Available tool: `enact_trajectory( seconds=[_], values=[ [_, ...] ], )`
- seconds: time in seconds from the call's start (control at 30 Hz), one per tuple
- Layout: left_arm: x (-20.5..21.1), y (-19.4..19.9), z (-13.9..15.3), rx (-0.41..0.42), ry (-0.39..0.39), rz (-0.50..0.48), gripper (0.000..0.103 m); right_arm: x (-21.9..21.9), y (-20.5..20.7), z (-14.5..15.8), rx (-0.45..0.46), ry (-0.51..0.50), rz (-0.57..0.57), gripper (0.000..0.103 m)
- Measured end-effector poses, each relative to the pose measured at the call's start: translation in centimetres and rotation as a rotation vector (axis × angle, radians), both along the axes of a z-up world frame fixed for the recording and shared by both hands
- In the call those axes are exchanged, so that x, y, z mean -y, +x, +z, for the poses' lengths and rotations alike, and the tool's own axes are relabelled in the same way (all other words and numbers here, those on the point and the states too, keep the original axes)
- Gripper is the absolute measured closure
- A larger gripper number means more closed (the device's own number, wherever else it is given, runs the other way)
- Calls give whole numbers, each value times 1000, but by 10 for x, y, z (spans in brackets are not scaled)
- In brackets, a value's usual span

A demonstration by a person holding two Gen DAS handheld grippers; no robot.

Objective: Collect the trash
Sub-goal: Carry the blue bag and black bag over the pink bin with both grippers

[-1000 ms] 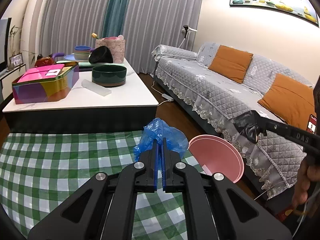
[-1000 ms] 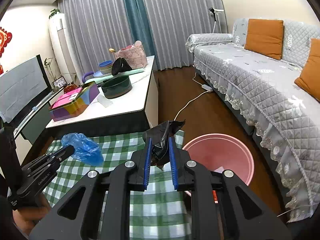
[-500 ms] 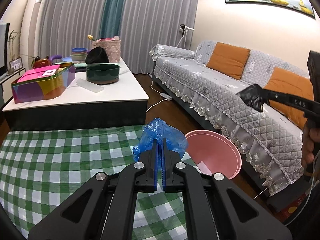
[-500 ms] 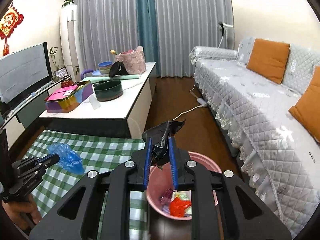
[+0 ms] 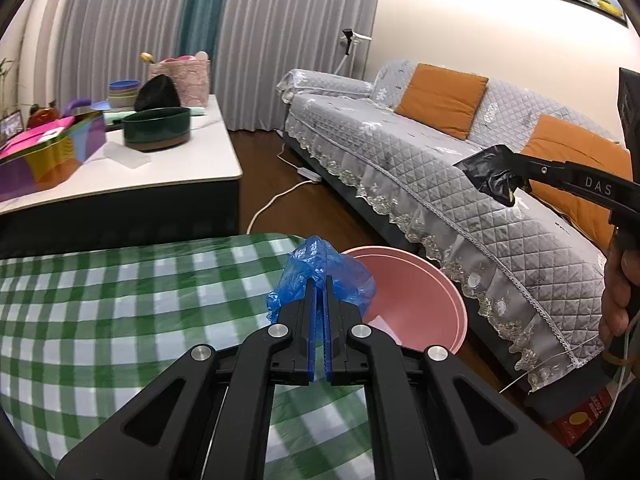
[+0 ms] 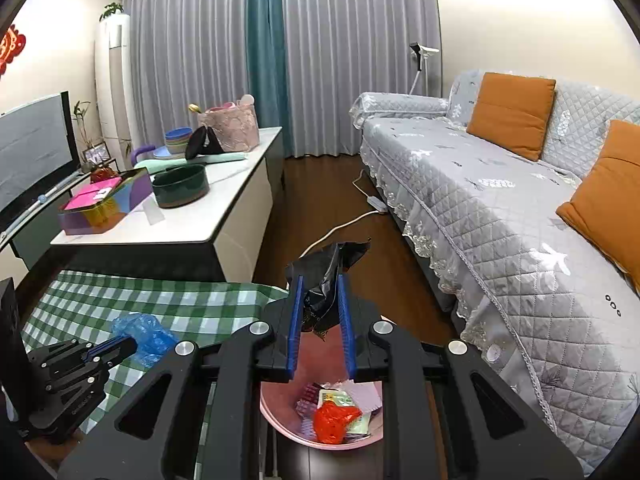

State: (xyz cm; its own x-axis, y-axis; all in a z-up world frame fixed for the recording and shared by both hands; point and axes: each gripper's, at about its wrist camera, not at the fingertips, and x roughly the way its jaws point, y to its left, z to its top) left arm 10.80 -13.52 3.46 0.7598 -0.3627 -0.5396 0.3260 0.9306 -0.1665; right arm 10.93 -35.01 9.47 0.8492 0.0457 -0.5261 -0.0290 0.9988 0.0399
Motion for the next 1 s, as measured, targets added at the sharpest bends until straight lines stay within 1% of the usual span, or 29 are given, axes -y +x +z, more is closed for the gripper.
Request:
enact_trajectory(
  seconds=[0.3,0.5,0.67,1.0],
  values=[
    [33,20,-6,-14,1,-49,101,19,11,-10,-40,9,-44,85],
    [48,31,-6,-13,13,-78,101,28,18,-16,-66,21,-71,85],
    [54,40,-4,-1,19,-96,101,29,25,-18,-77,22,-81,85],
    [64,55,-10,-8,28,-115,101,32,33,-21,-85,16,-107,85]
  ],
)
